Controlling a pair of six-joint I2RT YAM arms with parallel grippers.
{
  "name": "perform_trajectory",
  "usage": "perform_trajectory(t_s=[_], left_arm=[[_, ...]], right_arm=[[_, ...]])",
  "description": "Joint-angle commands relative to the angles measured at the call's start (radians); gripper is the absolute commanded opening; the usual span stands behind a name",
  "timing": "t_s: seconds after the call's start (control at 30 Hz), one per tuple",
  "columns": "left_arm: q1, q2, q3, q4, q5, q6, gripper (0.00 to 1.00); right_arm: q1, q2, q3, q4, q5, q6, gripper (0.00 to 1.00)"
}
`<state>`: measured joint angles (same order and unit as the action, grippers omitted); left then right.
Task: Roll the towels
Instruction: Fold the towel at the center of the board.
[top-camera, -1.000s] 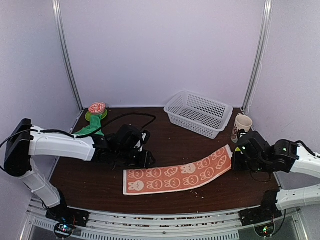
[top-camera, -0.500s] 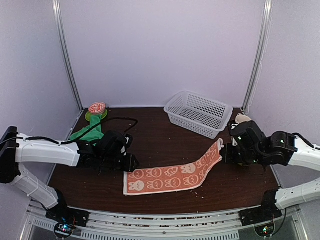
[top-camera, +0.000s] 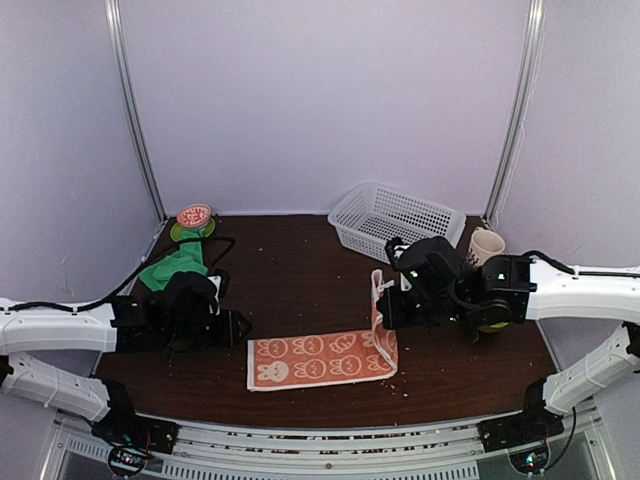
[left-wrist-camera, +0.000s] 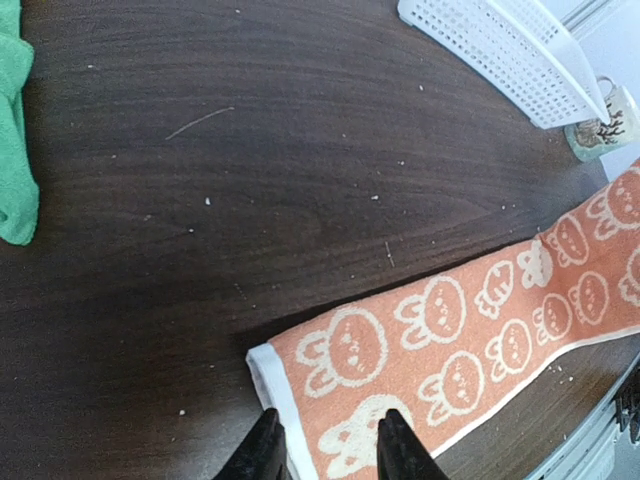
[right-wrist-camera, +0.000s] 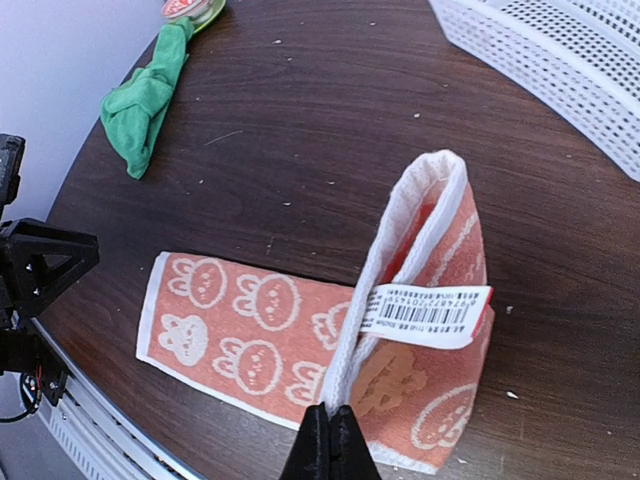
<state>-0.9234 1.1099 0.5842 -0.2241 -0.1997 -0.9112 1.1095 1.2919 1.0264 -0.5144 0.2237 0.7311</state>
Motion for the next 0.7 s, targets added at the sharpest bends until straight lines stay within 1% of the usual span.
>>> perform_trajectory(t_s=[0.0,0.27,0.4,0.67], left_arm=[[0.006,-0.117,-0.059,-0.020,-0.073,-0.045,0.33],[0.006,-0.252,-0.128,-0.060,-0.114,-0.074,0.33],[0.006,-0.277,-0.146,-0.071,-0.118,-0.084,0.33],[0.006,-0.312,-0.174,-0.094,-0.122,-0.101,0.33]], right_arm=[[0.031,0.093,0.066,0.103,-0.049,-0.029,0.00],[0.091,0.270,0.184,0.154,-0.107,-0.049,0.00],[0.113,0.349,0.237,0.177,-0.139,-0.065,0.00],[0.141,0.486,0.347,0.162,-0.181,-0.098,0.00]])
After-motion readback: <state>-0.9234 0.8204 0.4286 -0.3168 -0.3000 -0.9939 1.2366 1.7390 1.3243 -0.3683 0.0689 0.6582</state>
